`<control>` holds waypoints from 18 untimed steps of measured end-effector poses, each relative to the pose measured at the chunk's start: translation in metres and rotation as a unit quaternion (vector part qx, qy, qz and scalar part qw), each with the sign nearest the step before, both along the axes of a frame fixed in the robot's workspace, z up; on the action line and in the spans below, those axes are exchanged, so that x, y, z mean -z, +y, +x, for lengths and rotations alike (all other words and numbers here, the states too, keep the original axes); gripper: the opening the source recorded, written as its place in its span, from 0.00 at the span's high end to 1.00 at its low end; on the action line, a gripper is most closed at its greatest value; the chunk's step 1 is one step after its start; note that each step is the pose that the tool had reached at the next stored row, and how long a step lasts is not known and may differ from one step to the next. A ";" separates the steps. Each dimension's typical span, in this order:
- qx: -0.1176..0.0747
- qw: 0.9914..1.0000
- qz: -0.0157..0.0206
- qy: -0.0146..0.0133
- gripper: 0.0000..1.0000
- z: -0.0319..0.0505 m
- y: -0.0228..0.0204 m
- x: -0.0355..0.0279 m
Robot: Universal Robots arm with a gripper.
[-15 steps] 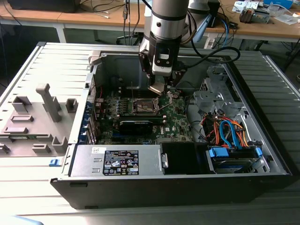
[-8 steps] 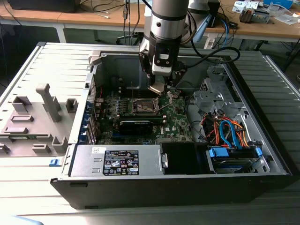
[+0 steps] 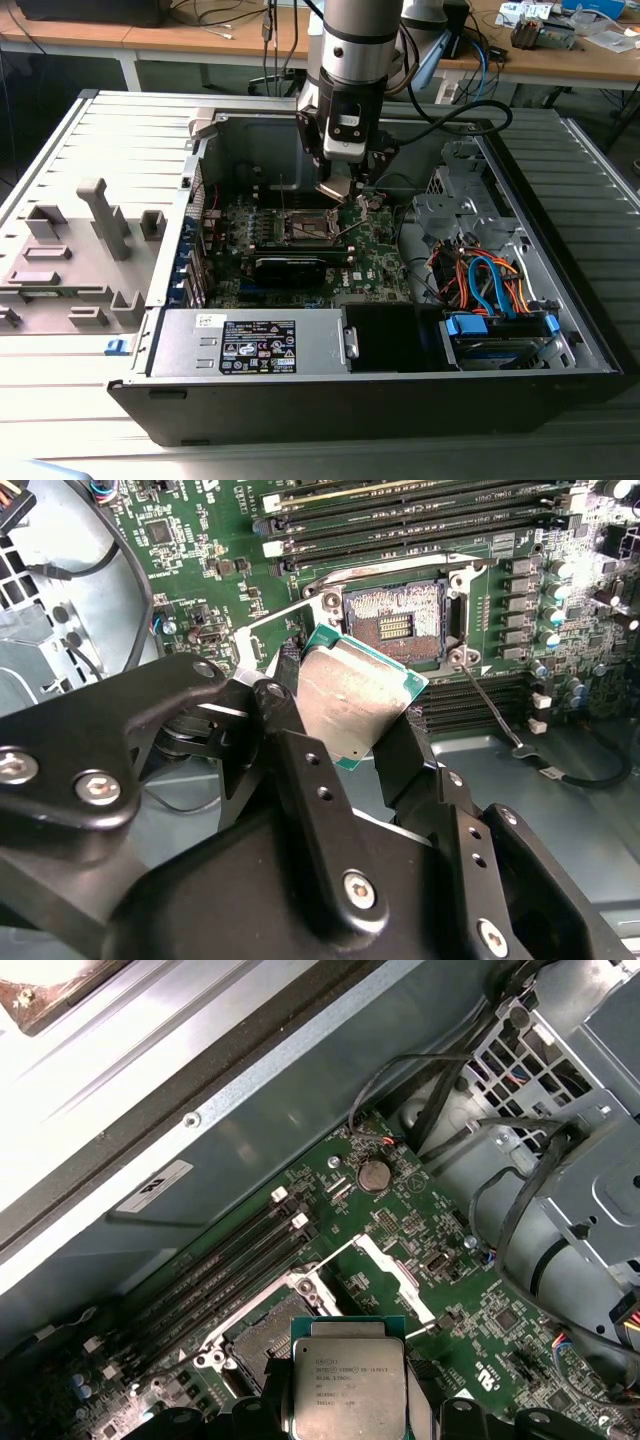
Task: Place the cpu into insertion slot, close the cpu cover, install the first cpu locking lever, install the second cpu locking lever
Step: 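Place the cpu into insertion slot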
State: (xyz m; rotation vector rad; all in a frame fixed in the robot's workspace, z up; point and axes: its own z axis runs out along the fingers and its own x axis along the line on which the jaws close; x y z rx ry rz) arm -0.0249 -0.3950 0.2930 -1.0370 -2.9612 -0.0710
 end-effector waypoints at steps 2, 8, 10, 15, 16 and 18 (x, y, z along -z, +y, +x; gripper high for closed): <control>0.001 1.000 0.000 0.000 0.45 0.0000 0.0000 0.0000; 0.005 1.000 0.000 0.000 0.45 0.0000 0.0000 0.0000; 0.005 1.000 0.000 0.000 0.45 0.0000 0.0000 0.0000; 0.007 1.000 0.000 0.000 0.45 0.0000 0.0000 0.0000; 0.008 1.000 0.000 0.000 0.45 0.0000 0.0000 0.0000; 0.012 1.000 0.000 0.000 0.45 0.0000 0.0000 0.0000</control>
